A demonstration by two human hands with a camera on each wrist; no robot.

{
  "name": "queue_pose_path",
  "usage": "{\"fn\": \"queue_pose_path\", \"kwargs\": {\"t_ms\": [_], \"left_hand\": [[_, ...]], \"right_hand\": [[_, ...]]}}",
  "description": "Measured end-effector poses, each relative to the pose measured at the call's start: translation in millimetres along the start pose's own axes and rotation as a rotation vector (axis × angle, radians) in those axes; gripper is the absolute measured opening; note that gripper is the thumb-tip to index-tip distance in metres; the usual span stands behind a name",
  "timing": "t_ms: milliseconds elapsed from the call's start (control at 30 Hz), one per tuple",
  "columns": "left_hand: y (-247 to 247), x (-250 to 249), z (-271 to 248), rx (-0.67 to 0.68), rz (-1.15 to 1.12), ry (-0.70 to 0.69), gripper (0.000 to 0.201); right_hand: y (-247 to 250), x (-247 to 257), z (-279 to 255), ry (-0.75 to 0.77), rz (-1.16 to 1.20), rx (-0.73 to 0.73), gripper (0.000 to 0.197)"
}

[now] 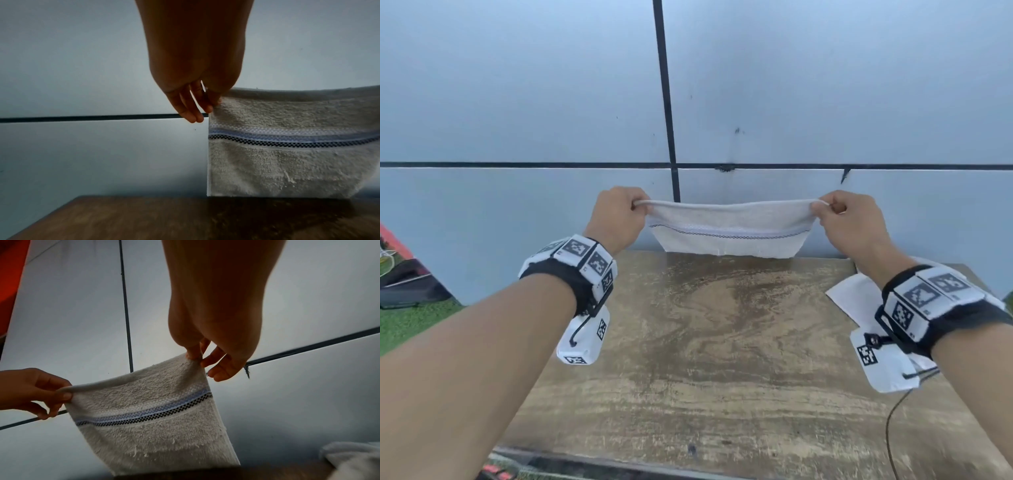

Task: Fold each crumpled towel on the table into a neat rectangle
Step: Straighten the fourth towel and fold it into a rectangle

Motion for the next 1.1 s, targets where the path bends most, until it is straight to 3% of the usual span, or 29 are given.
{"fn": "queue_pose_path", "kwargs": {"t_ms": [267, 433, 533, 633, 767, 867, 967, 1100], "left_hand": [[4, 17, -86, 0.137, -0.479, 0.24, 0.025], [23, -1, -126, 0.073, -0.516, 0.238, 0.04], [38, -16, -147, 0.045, -0.361, 0.198, 0.037], [48, -21, -168, 0.097, -0.234, 0.107, 0.04], [41, -3, -196, 0.302, -0.297, 0.121, 0.036], [35, 11, -219, 0.454, -0.339, 0.232, 0.047], [34, 10, -240, 0.647, -0.444, 0.328, 0.034], [36, 8, -255, 0.967, -0.611, 0.488, 0.033]], "right_hand": [[27, -21, -81, 0.071, -0.092, 0.203, 0.026], [47, -8, -124, 0.119, -0.011, 0.188, 0.019], [57, 2, -147, 0.115, 0.111, 0.18, 0.019], [66, 5, -167, 0.089, 0.169, 0.2, 0.017], [76, -15, -190, 0.047, 0.179, 0.316, 0.014], [83, -31, -210, 0.016, 0.129, 0.487, 0.018], [91, -31, -232, -0.072, 0.14, 0.698, 0.019], [99, -31, -238, -0.171, 0.112, 0.892, 0.022]]}}
Point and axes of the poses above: each hand's wrist, its own z-axis towards the middle knuckle, its own y-axis out of the back of the hand, x = y × z, the point moved 1 cm from there along z, towards the middle knuckle, and after that the axes turned 1 degree about -z, right-handed, at the moved point
